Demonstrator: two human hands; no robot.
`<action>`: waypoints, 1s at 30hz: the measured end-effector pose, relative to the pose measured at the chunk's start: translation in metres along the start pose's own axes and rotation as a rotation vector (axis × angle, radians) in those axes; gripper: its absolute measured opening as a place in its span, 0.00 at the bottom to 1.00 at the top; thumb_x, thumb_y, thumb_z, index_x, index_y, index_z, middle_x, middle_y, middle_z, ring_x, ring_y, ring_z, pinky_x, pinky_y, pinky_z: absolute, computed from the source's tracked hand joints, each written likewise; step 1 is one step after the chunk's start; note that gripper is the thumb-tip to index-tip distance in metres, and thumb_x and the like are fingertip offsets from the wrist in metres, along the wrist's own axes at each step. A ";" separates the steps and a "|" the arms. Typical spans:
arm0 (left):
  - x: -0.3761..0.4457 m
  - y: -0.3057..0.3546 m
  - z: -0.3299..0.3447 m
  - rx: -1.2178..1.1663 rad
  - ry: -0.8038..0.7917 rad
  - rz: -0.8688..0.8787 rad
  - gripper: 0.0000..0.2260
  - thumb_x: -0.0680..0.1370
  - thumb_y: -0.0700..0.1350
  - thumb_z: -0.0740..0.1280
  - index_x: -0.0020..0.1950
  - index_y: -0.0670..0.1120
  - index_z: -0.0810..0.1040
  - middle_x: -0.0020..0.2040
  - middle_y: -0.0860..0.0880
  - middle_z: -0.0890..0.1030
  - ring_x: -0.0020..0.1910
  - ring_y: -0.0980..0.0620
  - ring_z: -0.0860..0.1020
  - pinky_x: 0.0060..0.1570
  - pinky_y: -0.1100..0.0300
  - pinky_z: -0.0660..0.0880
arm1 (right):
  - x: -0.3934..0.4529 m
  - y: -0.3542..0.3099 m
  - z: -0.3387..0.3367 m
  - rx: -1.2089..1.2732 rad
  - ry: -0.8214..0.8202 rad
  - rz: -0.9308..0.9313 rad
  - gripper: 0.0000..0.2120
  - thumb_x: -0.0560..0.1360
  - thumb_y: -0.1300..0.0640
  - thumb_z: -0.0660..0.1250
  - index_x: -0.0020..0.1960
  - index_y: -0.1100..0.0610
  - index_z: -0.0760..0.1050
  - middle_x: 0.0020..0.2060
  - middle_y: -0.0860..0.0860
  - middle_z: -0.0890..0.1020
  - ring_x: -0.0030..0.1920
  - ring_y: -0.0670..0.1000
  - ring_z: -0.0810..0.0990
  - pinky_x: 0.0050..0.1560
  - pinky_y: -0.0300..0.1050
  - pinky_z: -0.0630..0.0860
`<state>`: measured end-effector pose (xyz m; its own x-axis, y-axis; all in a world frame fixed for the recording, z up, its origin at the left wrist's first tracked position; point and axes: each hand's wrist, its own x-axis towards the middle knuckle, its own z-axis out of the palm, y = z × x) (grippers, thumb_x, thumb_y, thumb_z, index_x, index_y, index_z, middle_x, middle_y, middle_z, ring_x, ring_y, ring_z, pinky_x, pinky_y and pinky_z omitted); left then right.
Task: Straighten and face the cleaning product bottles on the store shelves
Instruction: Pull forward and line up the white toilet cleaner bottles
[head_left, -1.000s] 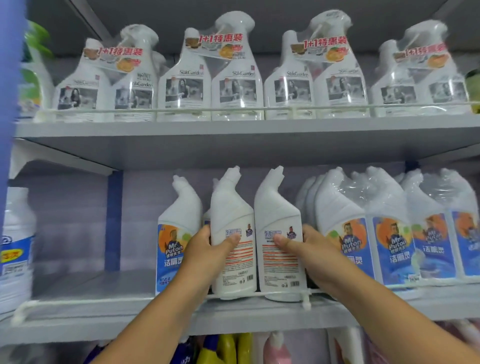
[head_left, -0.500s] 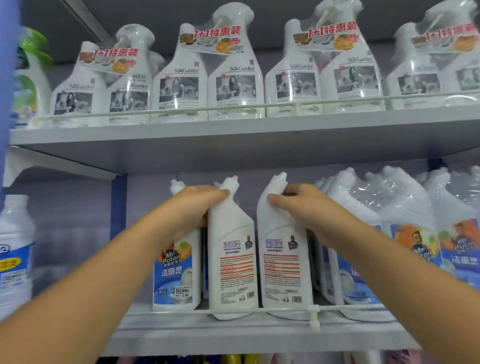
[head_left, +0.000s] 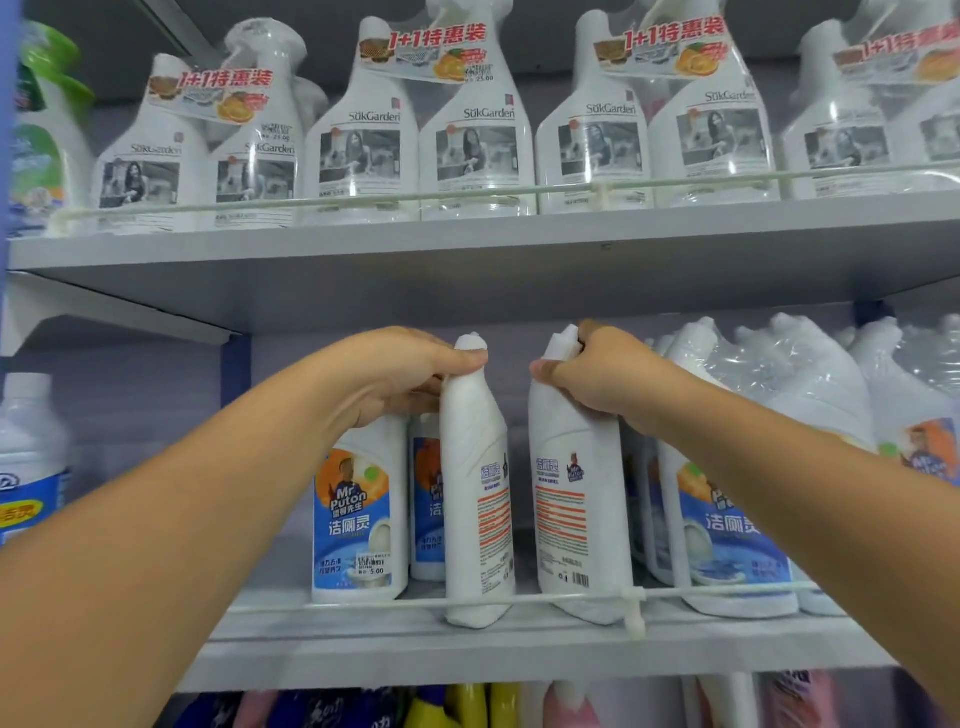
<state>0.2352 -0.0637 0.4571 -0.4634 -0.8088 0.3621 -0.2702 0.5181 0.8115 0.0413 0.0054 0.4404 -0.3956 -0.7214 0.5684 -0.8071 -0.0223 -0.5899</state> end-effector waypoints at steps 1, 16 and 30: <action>-0.001 0.002 0.004 0.015 0.028 0.001 0.18 0.77 0.53 0.74 0.61 0.44 0.80 0.49 0.46 0.87 0.48 0.50 0.85 0.51 0.56 0.81 | -0.001 -0.001 0.001 -0.037 0.021 -0.023 0.32 0.78 0.42 0.69 0.75 0.56 0.65 0.64 0.55 0.78 0.59 0.59 0.79 0.50 0.48 0.75; 0.000 -0.004 0.004 0.343 0.099 0.101 0.43 0.72 0.62 0.75 0.80 0.54 0.59 0.71 0.49 0.74 0.61 0.47 0.77 0.56 0.53 0.78 | 0.001 0.010 -0.012 -0.015 -0.070 -0.102 0.15 0.80 0.53 0.67 0.66 0.51 0.71 0.56 0.53 0.81 0.53 0.56 0.80 0.56 0.51 0.79; 0.011 -0.016 0.024 0.545 0.320 0.115 0.36 0.74 0.56 0.76 0.76 0.48 0.63 0.63 0.45 0.79 0.60 0.43 0.79 0.53 0.53 0.75 | -0.006 0.005 -0.008 -0.010 -0.054 -0.146 0.24 0.80 0.49 0.68 0.74 0.49 0.68 0.59 0.53 0.80 0.52 0.55 0.80 0.46 0.48 0.81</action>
<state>0.2139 -0.0740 0.4366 -0.2626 -0.7393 0.6200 -0.6629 0.6052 0.4408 0.0359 0.0157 0.4384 -0.2493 -0.7472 0.6161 -0.8590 -0.1230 -0.4969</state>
